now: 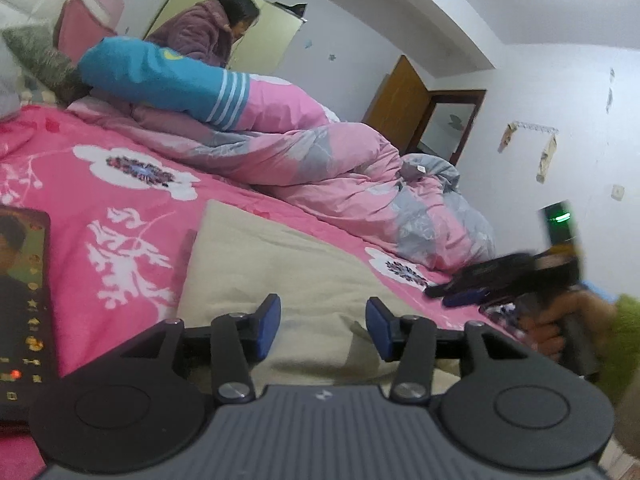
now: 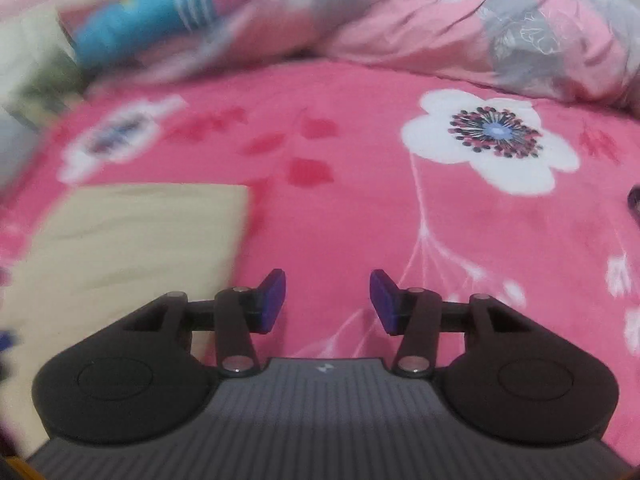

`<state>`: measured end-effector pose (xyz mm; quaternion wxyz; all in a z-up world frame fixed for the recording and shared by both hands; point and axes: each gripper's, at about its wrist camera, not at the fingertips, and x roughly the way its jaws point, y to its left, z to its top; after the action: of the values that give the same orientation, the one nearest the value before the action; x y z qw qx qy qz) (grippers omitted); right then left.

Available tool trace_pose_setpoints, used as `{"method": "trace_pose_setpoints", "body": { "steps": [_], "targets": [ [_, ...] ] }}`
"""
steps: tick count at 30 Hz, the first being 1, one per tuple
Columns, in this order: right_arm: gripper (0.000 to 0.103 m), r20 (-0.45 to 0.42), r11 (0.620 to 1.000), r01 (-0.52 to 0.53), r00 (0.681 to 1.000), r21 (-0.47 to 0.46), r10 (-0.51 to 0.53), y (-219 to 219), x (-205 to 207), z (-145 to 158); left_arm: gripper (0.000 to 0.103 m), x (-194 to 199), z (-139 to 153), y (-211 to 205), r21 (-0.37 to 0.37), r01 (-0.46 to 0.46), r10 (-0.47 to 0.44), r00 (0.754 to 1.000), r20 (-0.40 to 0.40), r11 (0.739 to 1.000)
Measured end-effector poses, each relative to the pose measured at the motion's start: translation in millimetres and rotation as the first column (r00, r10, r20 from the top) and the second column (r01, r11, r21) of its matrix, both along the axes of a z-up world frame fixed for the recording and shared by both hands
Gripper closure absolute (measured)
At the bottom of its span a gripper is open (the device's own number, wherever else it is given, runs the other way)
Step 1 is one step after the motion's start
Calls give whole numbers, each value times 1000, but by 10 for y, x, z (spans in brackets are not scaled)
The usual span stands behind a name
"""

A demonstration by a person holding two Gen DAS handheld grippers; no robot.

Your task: Fold clothes

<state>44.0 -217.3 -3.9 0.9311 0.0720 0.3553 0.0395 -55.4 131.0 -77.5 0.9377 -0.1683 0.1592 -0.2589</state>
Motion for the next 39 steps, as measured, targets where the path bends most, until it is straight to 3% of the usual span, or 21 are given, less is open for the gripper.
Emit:
{"method": "trace_pose_setpoints", "body": {
  "steps": [3,6,8,12,16,19,21,24,26,27,30,33,37,39],
  "targets": [
    [56,111,987,-139,985,78,130,201,-304,203,42,-102,65,-58,63,6,-6,1000,8,998],
    [58,193,934,-342,928,101,319,542,-416,271,41,-242,123,-105,112,2,-2,1000,0,994],
    [59,193,898,-426,895,108,401,746,-396,202,41,-354,140,-104,126,-10,12,1000,-17,992],
    [76,82,846,-517,856,131,511,1022,-477,-128,41,-537,166,-18,117,-50,56,997,-55,992],
    [76,133,791,-582,813,188,566,940,-915,-138,41,-676,213,92,137,-82,91,994,-63,987],
    [75,167,764,-554,831,330,531,653,-1117,-87,38,-714,252,137,156,-78,91,993,-79,985],
    [73,168,775,-506,861,378,481,537,-1214,-87,32,-716,280,138,164,-72,88,992,-94,984],
    [56,158,812,-421,907,404,391,401,-1294,-104,21,-737,329,104,164,-81,98,990,-96,983],
    [46,173,819,-381,925,429,339,321,-1324,-97,12,-747,362,52,174,-89,108,989,-98,981],
    [37,183,823,-363,932,438,314,284,-1343,-89,7,-745,378,25,180,-92,111,989,-100,979],
    [12,216,841,-326,943,432,255,197,-1389,-65,0,-735,405,-41,185,-93,116,986,-119,978],
    [1,243,858,-305,945,414,218,154,-1399,-47,0,-714,401,-80,177,-96,125,979,-159,980],
    [1,276,895,-267,946,357,172,177,-1446,14,0,-664,366,-88,160,-120,157,958,-240,980],
    [1,273,924,-224,952,309,140,227,-1459,35,0,-671,368,-75,160,-126,163,957,-240,979]
  ]
}}
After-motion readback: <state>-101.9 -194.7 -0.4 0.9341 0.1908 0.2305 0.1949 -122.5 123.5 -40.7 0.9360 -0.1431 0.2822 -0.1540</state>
